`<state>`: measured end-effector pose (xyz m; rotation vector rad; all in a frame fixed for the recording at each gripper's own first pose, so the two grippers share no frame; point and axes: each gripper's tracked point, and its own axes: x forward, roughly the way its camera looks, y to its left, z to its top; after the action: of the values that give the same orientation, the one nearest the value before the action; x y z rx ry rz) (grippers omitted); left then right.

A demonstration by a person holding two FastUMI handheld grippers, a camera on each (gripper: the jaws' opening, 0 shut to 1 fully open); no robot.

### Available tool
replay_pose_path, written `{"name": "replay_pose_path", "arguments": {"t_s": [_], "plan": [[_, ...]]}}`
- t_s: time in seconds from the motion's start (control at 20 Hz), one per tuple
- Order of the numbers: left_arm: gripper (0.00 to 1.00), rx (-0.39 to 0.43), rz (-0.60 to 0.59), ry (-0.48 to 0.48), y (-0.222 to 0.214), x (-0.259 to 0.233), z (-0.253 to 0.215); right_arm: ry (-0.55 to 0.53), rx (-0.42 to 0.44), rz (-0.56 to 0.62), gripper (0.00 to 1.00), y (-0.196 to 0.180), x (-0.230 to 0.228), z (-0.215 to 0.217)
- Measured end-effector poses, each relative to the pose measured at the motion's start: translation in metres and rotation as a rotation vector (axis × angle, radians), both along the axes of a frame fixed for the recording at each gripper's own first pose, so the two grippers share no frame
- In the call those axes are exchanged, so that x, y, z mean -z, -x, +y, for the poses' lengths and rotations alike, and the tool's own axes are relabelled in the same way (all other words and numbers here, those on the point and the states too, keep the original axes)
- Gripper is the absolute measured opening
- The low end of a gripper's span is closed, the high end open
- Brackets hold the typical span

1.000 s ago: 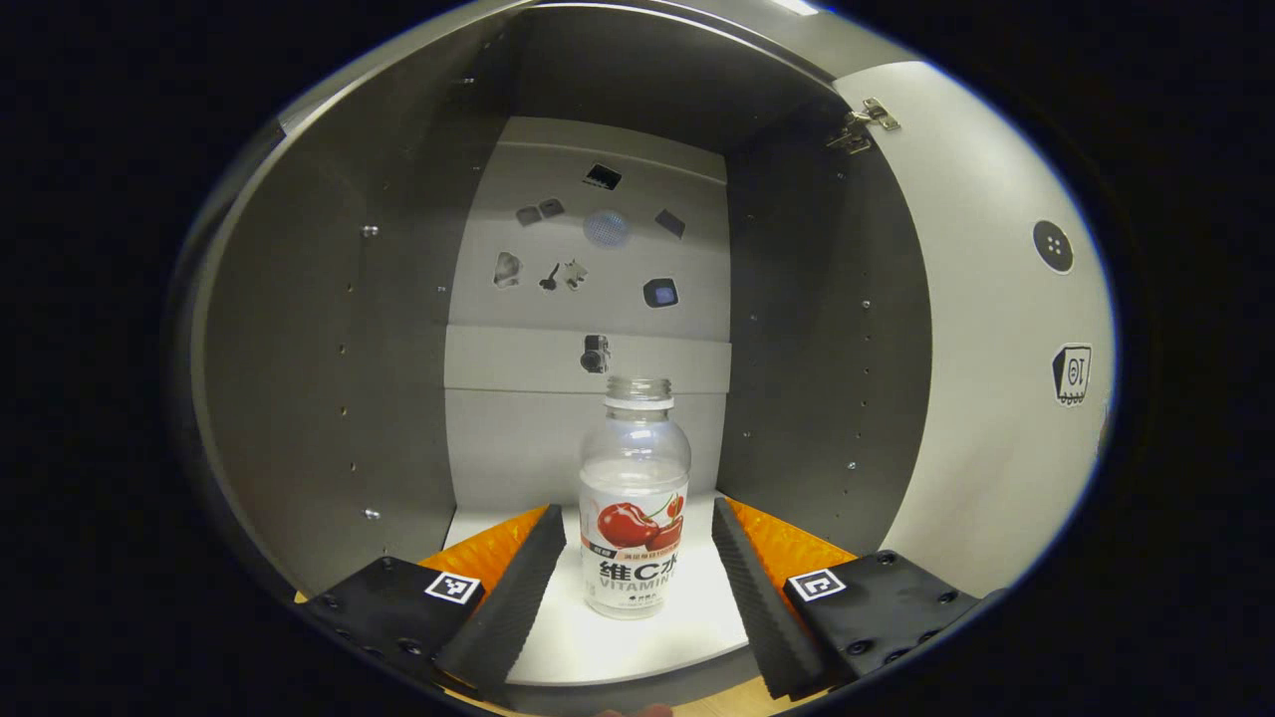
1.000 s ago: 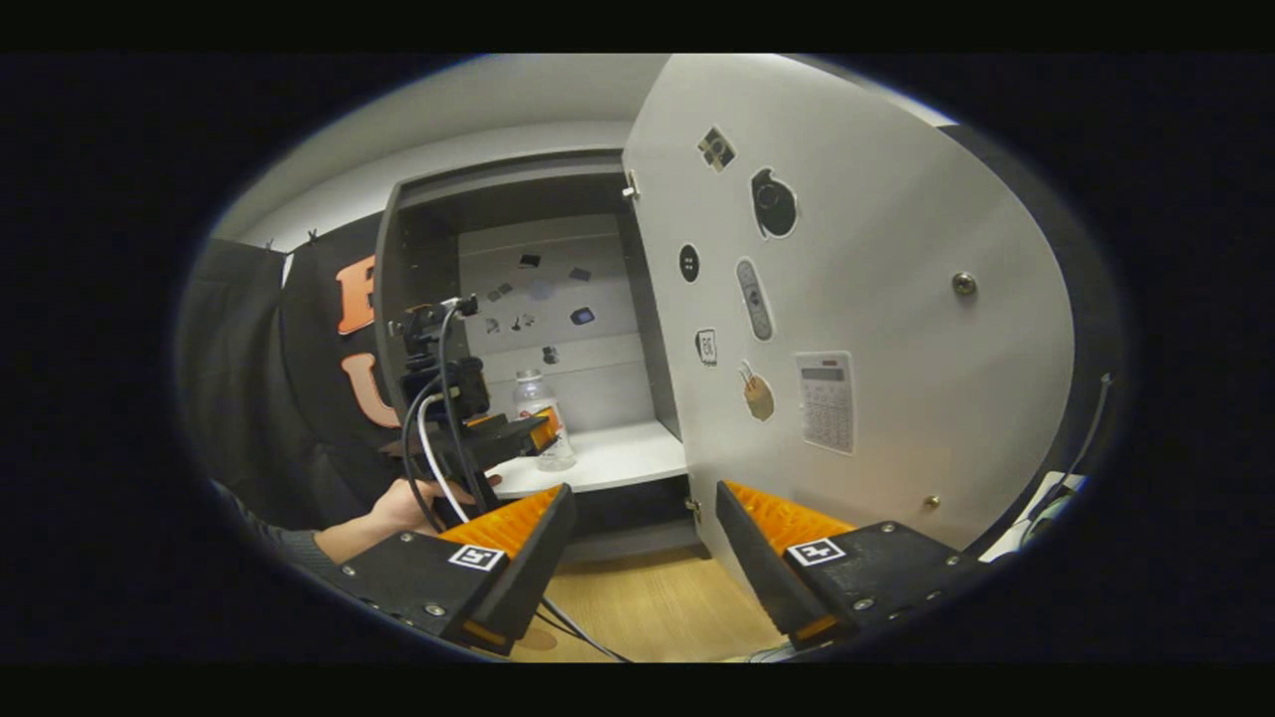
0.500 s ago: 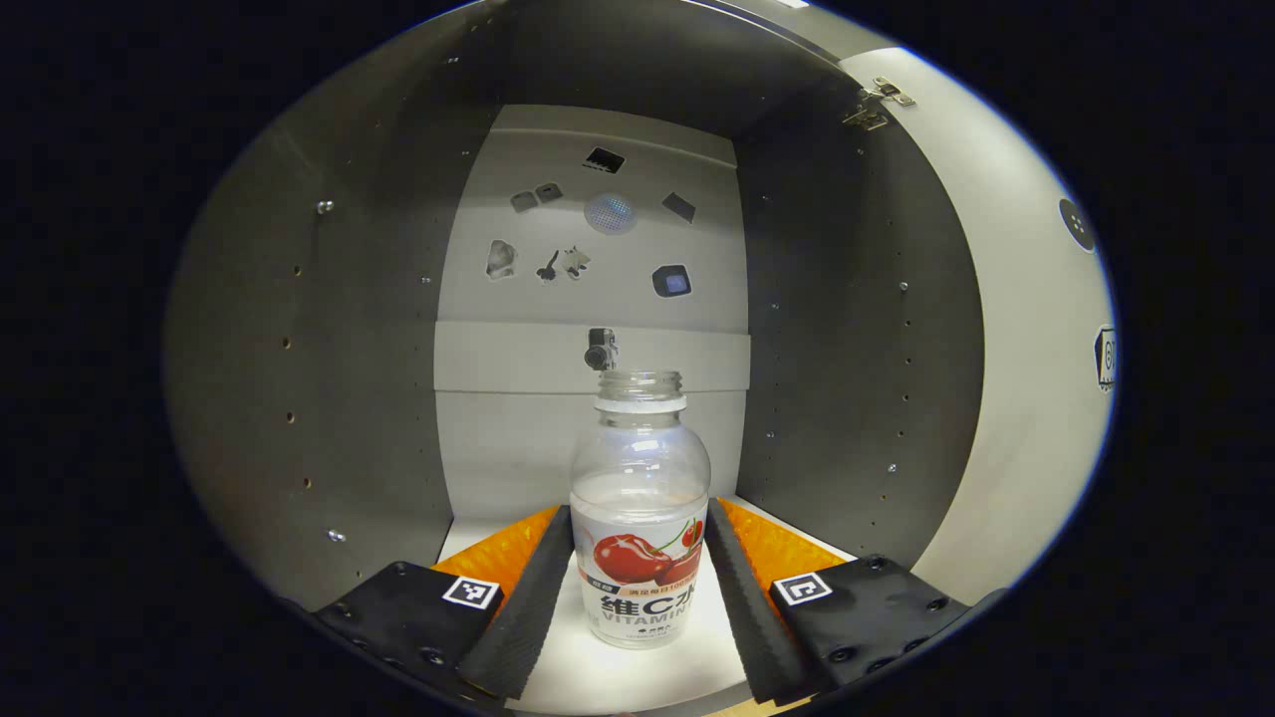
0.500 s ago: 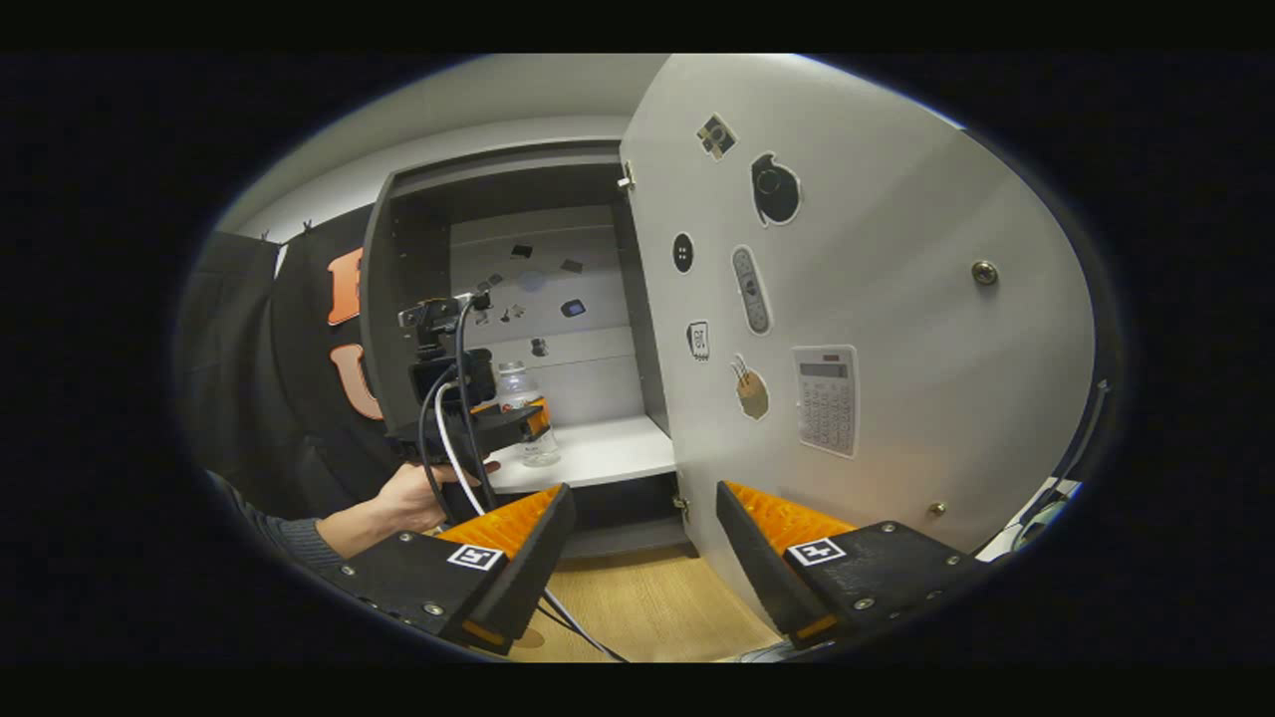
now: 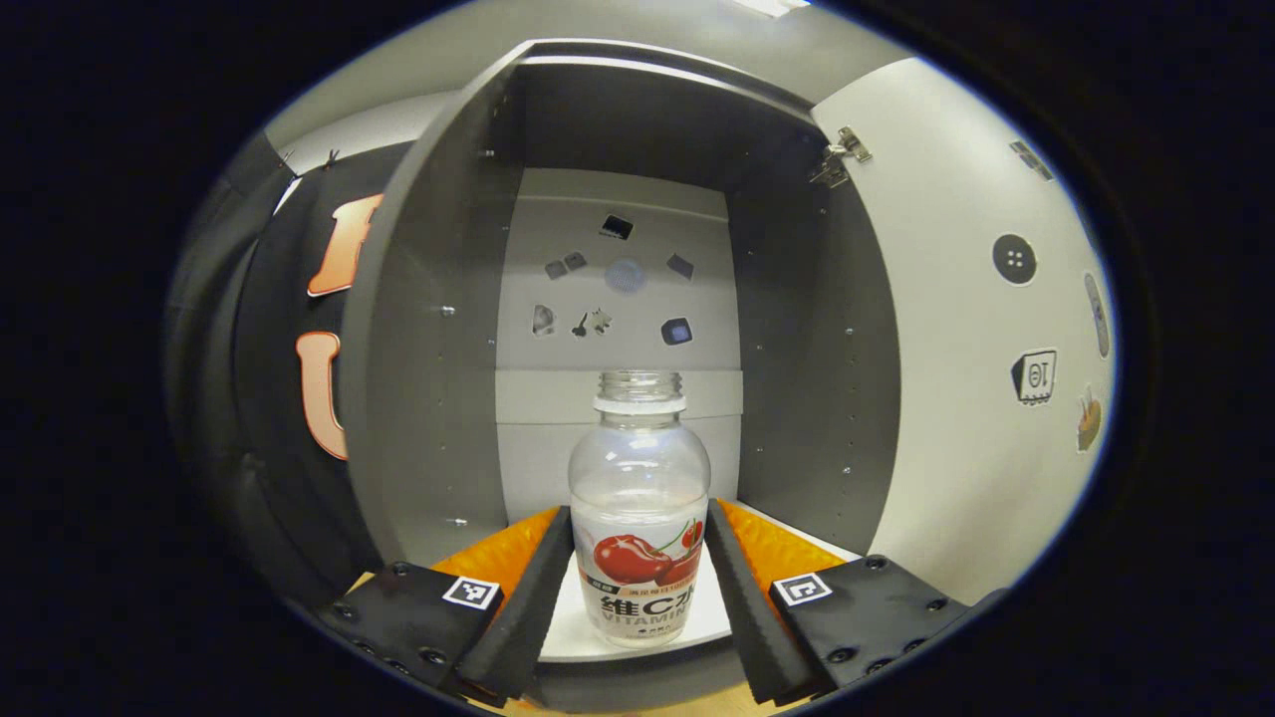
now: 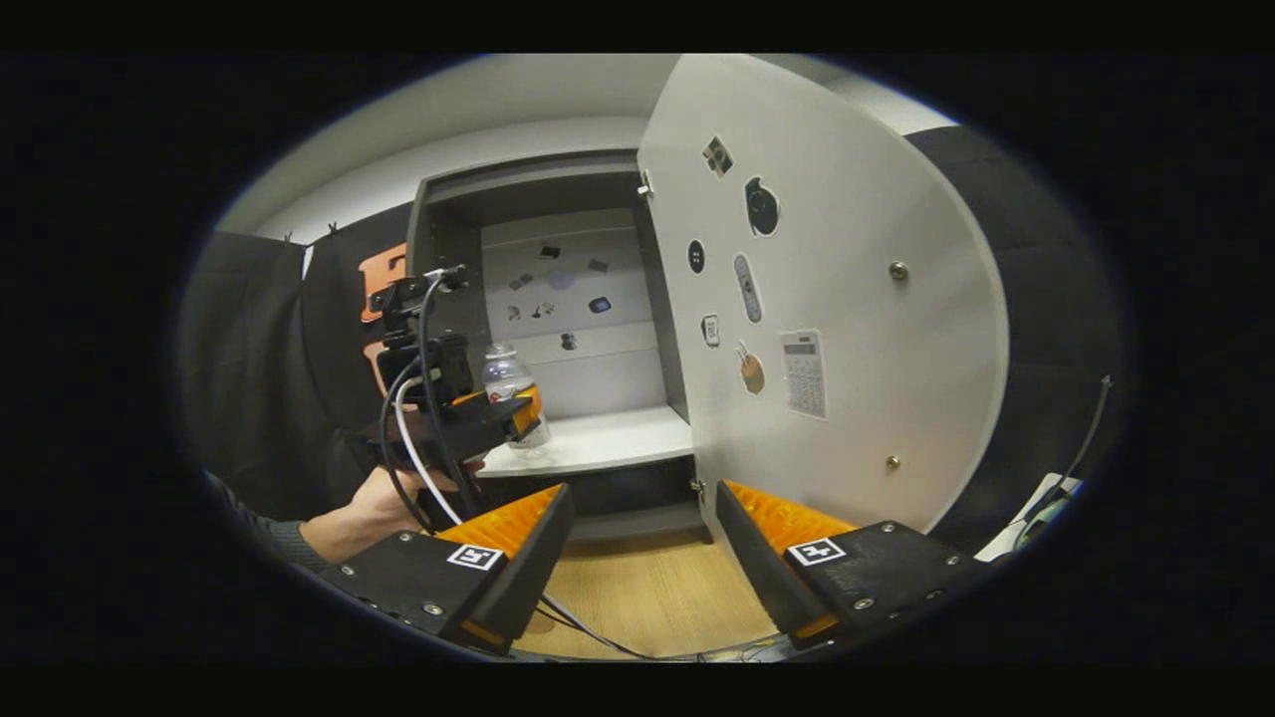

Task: Open the cabinet door with the right hand, grasp the bottle in the cabinet with the left hand and place it on the coaster, then close the cabinet door with the right hand.

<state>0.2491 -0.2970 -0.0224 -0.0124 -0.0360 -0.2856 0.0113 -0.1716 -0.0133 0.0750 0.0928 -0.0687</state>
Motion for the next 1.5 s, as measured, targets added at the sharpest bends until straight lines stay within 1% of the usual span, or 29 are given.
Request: {"name": "replay_pose_path", "arguments": {"t_s": [0.15, 0.3, 0.5, 0.6, 0.65, 0.8, 0.85, 0.9, 0.95, 1.0, 1.25, 1.5], "plan": [[0.85, -0.019, -0.009, -0.012, 0.048, 0.003, 0.016, -0.016, -0.02, 0.006, 0.89, 0.031, 0.007, 0.002], [0.85, -0.041, 0.014, -0.015, 0.094, 0.021, 0.033, -0.017, -0.04, 0.026, 0.89, 0.061, 0.017, 0.004], [0.86, -0.059, 0.1, 0.01, 0.151, 0.068, 0.057, -0.04, -0.057, 0.056, 0.89, 0.093, 0.033, 0.007], [0.87, -0.08, 0.135, -0.011, 0.176, 0.098, 0.071, -0.062, -0.065, 0.078, 0.89, 0.104, 0.044, 0.01], [0.85, -0.09, 0.146, -0.033, 0.188, 0.115, 0.076, -0.067, -0.071, 0.091, 0.89, 0.109, 0.05, 0.011], [0.86, -0.106, 0.186, -0.076, 0.215, 0.162, 0.087, -0.078, -0.081, 0.135, 0.89, 0.117, 0.07, 0.013], [0.85, -0.109, 0.203, -0.081, 0.222, 0.179, 0.089, -0.079, -0.083, 0.15, 0.89, 0.119, 0.076, 0.013], [0.85, -0.115, 0.221, -0.08, 0.229, 0.194, 0.091, -0.079, -0.084, 0.166, 0.96, 0.12, 0.083, 0.014], [0.85, -0.119, 0.234, -0.076, 0.235, 0.206, 0.093, -0.08, -0.085, 0.182, 0.96, 0.121, 0.089, 0.014], [0.85, -0.125, 0.241, -0.075, 0.238, 0.218, 0.094, -0.081, -0.09, 0.198, 0.9, 0.122, 0.095, 0.015], [0.85, -0.142, 0.241, -0.065, 0.243, 0.258, 0.098, -0.061, -0.116, 0.267, 0.91, 0.118, 0.122, 0.021], [0.86, -0.167, 0.274, -0.068, 0.238, 0.297, 0.101, -0.068, -0.126, 0.343, 0.91, 0.109, 0.152, 0.018]]}}
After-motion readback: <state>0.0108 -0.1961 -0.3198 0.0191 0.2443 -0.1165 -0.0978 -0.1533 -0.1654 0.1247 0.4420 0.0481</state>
